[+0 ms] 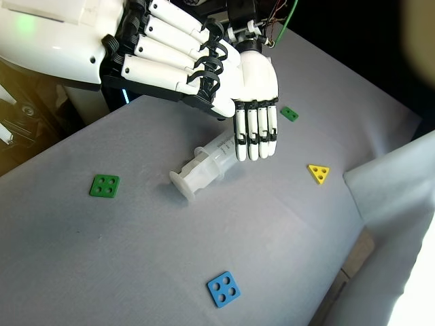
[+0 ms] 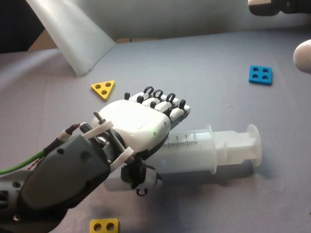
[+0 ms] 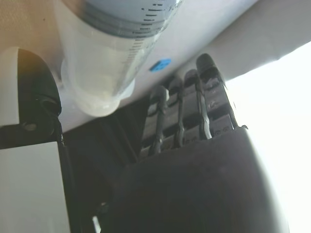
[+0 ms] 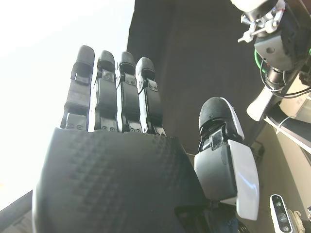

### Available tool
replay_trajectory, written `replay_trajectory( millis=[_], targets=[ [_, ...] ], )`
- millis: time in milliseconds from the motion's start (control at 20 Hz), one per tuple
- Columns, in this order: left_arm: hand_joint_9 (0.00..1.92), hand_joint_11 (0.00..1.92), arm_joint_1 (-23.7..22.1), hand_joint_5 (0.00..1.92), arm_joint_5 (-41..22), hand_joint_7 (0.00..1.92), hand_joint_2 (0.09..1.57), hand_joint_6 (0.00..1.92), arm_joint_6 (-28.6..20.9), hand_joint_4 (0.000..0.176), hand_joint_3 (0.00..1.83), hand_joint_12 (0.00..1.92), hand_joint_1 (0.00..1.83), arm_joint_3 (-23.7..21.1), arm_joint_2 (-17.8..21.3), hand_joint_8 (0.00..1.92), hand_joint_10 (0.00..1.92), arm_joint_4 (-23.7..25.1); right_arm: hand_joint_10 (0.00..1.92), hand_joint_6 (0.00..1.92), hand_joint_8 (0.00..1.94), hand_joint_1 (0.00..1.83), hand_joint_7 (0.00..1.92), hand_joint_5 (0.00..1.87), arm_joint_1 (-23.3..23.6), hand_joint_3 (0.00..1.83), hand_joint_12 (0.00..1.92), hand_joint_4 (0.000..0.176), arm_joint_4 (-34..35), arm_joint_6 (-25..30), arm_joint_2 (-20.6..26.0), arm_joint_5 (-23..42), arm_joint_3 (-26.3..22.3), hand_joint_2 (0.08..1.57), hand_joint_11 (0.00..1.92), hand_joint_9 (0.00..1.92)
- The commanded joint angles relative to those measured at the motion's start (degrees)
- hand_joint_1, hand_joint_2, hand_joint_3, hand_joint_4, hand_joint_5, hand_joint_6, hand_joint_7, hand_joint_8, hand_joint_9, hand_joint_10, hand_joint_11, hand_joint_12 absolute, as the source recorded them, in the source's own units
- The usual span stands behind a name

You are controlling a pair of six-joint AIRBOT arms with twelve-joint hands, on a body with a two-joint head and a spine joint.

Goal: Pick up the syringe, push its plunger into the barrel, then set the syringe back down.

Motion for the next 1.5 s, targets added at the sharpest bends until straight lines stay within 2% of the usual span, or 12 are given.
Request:
replay_trajectory(
  millis=[0, 50, 150, 250, 450, 600, 900, 1100, 1200, 1300, 1400, 1450],
  targets=[
    [0.09, 0.0, -0.11, 0.11, -3.24, 0.1, 0.98, 0.0, 0.06, 0.0, 0.0, 0.42, 1.06, 0.51, -0.63, 0.01, 0.01, 2.69, 0.0, 0.0, 0.0, 0.0, 0.25, 0.29, 0.54, 0.0, 0.48, 0.0, 2.1, 0.18, 0.1, 2.03, -0.32, 1.26, 0.0, 0.19],
    [0.11, 0.0, 0.14, 0.13, -3.23, 0.12, 0.97, 0.01, 0.06, 0.0, 0.0, 0.48, 1.08, 1.77, -1.67, 0.01, 0.01, 2.53, 0.0, 0.0, 0.0, 0.0, 0.26, 0.29, 0.56, 0.0, 0.48, 0.0, 2.6, 0.3, 0.09, 1.42, -0.32, 1.26, 0.0, 0.19],
    [0.1, 0.0, 0.28, 0.14, -3.23, 0.11, 0.96, 0.0, 0.06, 0.0, 0.0, 0.39, 1.1, 3.02, -2.71, 0.01, 0.01, 1.86, 0.0, 0.0, 0.0, 0.0, 0.24, 0.28, 0.47, 0.0, 0.47, 0.0, 3.52, 0.31, 0.09, 1.11, -0.31, 1.25, 0.0, 0.18],
    [0.09, 0.0, 0.34, 0.13, -3.22, 0.1, 0.96, 0.0, 0.06, 0.0, 0.0, 0.41, 1.1, 4.49, -4.12, 0.0, 0.0, 1.3, 0.0, 0.0, 0.0, 0.0, 0.24, 0.28, 0.42, 0.0, 0.45, 0.0, 3.55, 0.33, 0.09, 1.11, -0.31, 1.25, 0.0, 0.18],
    [0.12, 0.0, 0.49, 0.15, -3.13, 0.15, 0.95, 0.0, 0.04, 0.0, 0.0, 0.42, 1.11, 6.31, -5.97, 0.01, 0.01, 0.71, 0.01, 0.0, 0.0, 0.0, 0.27, 0.3, 0.43, 0.0, 0.55, 0.0, 3.57, 0.53, 0.09, 1.12, -0.32, 1.26, 0.0, 0.21],
    [0.12, 0.0, 1.3, 0.14, -3.15, 0.13, 0.98, 0.0, 0.0, 0.0, 0.0, 0.45, 1.02, 6.58, -6.59, 0.0, 0.0, -0.51, 0.0, 0.0, 0.0, 0.0, 0.27, 0.29, 0.39, 0.0, 0.53, 0.0, 3.57, 0.52, 0.11, 1.04, -0.31, 1.26, 0.0, 0.21],
    [0.14, 0.0, 2.07, 0.17, -3.93, 0.16, 0.99, 0.01, -1.22, 0.0, 0.0, 0.48, 1.07, 6.57, -7.19, 0.0, 0.01, -1.89, 0.0, 0.0, 0.0, 0.0, 0.26, 0.28, 0.02, 0.0, 0.51, 0.0, 3.58, 4.31, 0.41, 0.99, -0.3, 1.26, 0.0, 0.21],
    [0.19, 0.0, 2.27, 0.21, -4.63, 0.21, 1.0, 0.01, -1.24, 0.0, 0.01, 0.61, 1.08, 6.45, -7.47, 0.01, 0.01, -2.72, 0.0, 0.0, 0.0, 0.0, 0.26, 0.28, -0.02, 0.0, 0.5, 0.0, 3.57, 4.31, 0.43, 0.09, -0.3, 1.26, 0.0, 0.2],
    [0.29, 0.0, 2.54, 0.27, -4.63, 0.31, 1.06, 0.01, -1.24, 0.0, 0.01, 0.77, 1.06, 6.39, -7.5, 0.01, 0.02, -2.86, 0.0, 0.0, 0.0, 0.0, 0.26, 0.28, -0.02, 0.0, 0.51, 0.0, 3.57, 4.37, 0.44, 0.0, -0.3, 1.26, 0.0, 0.2],
    [0.5, 0.08, 2.73, 0.49, -4.72, 0.55, 1.11, 0.02, -1.24, 0.0, 0.0, 1.0, 1.14, 6.22, -7.52, 0.01, 0.04, -3.05, 0.0, 0.0, 0.0, 0.0, 0.27, 0.28, -0.02, 0.0, 0.51, 0.0, 3.57, 6.8, 0.44, -1.03, -0.29, 1.26, 0.0, 0.2],
    [0.8, 0.31, 2.84, 0.78, -5.03, 0.88, 1.12, 0.03, -1.24, 0.0, 0.0, 0.94, 1.24, 5.91, -7.55, 0.03, 0.07, -3.32, 0.0, 0.0, 0.0, 0.0, 0.27, 0.29, -0.03, 0.0, 0.49, 0.0, 3.57, 13.67, 0.47, -4.69, -0.27, 1.26, 0.0, 0.2],
    [0.95, 0.43, 2.85, 0.81, -5.19, 1.06, 1.13, 0.92, -1.24, 0.0, 0.0, 0.92, 1.24, 5.79, -7.55, 0.69, 0.06, -3.41, 0.0, 0.0, 0.0, 0.0, 0.27, 0.29, -0.05, 0.0, 0.51, 0.0, 3.57, 15.67, 0.48, -5.7, -0.28, 1.26, 0.0, 0.21]
  ],
)
